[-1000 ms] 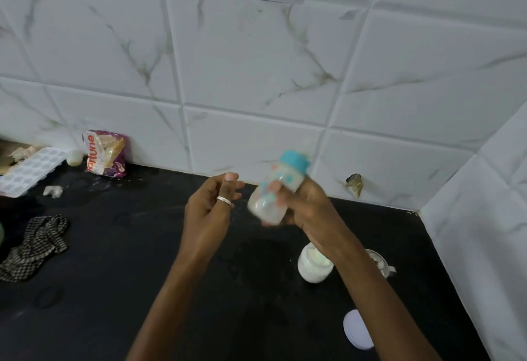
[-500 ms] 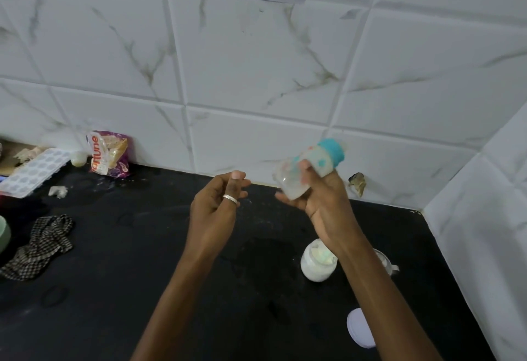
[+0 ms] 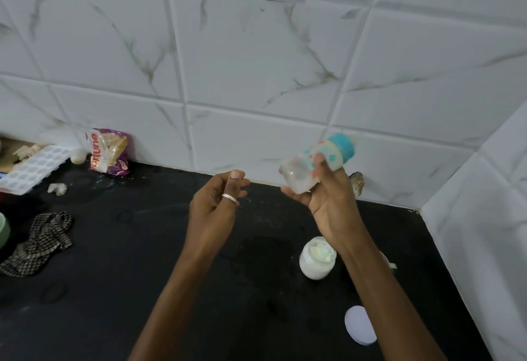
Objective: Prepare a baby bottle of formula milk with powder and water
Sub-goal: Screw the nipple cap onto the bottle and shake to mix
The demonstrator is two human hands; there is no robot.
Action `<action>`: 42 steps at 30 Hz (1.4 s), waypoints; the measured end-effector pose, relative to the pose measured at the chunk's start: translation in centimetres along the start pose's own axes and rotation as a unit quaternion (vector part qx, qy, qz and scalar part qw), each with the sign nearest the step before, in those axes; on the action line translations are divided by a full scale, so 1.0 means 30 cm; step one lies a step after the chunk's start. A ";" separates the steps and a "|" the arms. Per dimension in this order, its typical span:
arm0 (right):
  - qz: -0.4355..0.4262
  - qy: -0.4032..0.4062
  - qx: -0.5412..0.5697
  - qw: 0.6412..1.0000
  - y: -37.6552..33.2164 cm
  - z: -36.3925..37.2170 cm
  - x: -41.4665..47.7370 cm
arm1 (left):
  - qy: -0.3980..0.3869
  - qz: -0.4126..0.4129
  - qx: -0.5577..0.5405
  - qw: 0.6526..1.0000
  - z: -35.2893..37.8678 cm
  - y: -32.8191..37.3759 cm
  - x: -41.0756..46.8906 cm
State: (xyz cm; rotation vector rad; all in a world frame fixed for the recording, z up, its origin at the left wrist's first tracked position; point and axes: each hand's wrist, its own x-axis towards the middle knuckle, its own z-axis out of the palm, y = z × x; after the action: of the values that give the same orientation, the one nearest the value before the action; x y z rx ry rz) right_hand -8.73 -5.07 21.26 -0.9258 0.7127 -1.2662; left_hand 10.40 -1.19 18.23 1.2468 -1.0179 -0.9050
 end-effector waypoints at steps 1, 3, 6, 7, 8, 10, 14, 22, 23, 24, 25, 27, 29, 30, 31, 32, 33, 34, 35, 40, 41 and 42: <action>0.017 -0.019 -0.045 0.999 0.004 0.003 -0.006 | -0.001 0.001 0.001 1.000 0.000 0.001 0.000; 0.034 -0.065 -0.140 0.987 0.015 0.003 -0.017 | -0.002 0.003 0.002 1.000 -0.001 0.001 0.002; -0.005 -0.034 -0.018 0.999 0.000 -0.004 -0.005 | -0.002 0.004 -0.001 1.000 -0.002 0.002 -0.002; -0.014 -0.017 0.025 0.999 -0.004 -0.002 -0.001 | -0.002 0.004 -0.001 1.000 -0.002 0.003 -0.006; -0.014 -0.013 0.028 0.999 -0.005 0.001 -0.001 | -0.001 0.004 0.002 1.000 -0.002 0.003 -0.007; 0.017 -0.046 -0.080 0.996 0.002 0.003 -0.013 | -0.001 0.005 0.005 1.000 -0.001 0.002 -0.008; 0.003 -0.030 -0.035 0.999 -0.002 -0.009 -0.009 | -0.004 0.002 0.009 1.000 0.002 0.001 -0.009; 0.009 -0.026 -0.016 0.999 0.003 -0.021 -0.009 | -0.003 0.004 0.010 1.000 0.007 0.003 -0.005; -0.002 -0.009 0.021 1.000 0.003 -0.019 -0.007 | -0.003 0.003 0.009 1.000 0.007 0.004 -0.006; 0.000 -0.005 0.019 1.000 0.003 -0.013 -0.009 | -0.004 0.002 0.009 1.000 0.008 0.003 -0.007; 0.013 -0.015 -0.021 1.000 0.007 -0.014 -0.010 | -0.006 0.001 0.008 1.000 0.011 0.004 -0.007; 0.035 -0.053 -0.120 0.991 0.020 -0.018 -0.019 | -0.007 0.001 0.007 1.000 0.013 0.001 -0.004; 0.009 -0.048 -0.090 0.995 0.013 -0.032 -0.012 | -0.006 -0.001 0.005 1.000 0.016 -0.001 -0.002; -0.002 -0.024 -0.035 0.999 0.009 -0.035 -0.008 | -0.005 0.000 0.005 1.000 0.017 -0.001 -0.002; -0.010 -0.009 0.007 1.000 0.008 -0.035 -0.006 | -0.006 0.000 0.004 1.000 0.017 -0.001 -0.003; -0.007 -0.005 0.009 1.000 0.006 -0.029 -0.007 | -0.008 0.000 0.004 1.000 0.018 0.000 -0.004; 0.006 -0.017 -0.026 0.999 0.010 -0.029 -0.006 | -0.010 0.000 0.004 1.000 0.018 -0.001 -0.003; 0.023 -0.035 -0.082 0.996 0.014 -0.025 -0.012 | -0.011 0.000 0.005 1.000 0.018 -0.003 -0.002; 0.029 -0.049 -0.114 0.992 0.019 -0.030 -0.015 | -0.011 0.000 0.004 1.000 0.019 -0.004 0.000; -0.004 0.005 0.018 1.000 0.010 -0.036 -0.004 | -0.014 0.000 -0.001 1.000 0.022 -0.003 0.000; 0.011 -0.013 -0.019 1.000 0.015 -0.035 -0.005 | -0.017 0.001 0.001 1.000 0.022 -0.001 -0.001; 0.032 -0.037 -0.078 0.996 0.019 -0.034 -0.011 | -0.019 0.004 0.006 1.000 0.022 -0.001 0.000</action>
State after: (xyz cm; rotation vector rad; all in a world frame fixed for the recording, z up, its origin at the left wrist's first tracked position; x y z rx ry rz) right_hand -9.39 -4.89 20.26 -1.0631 0.7852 -1.1265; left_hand 9.77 -1.41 18.22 1.2390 -1.0579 -0.9205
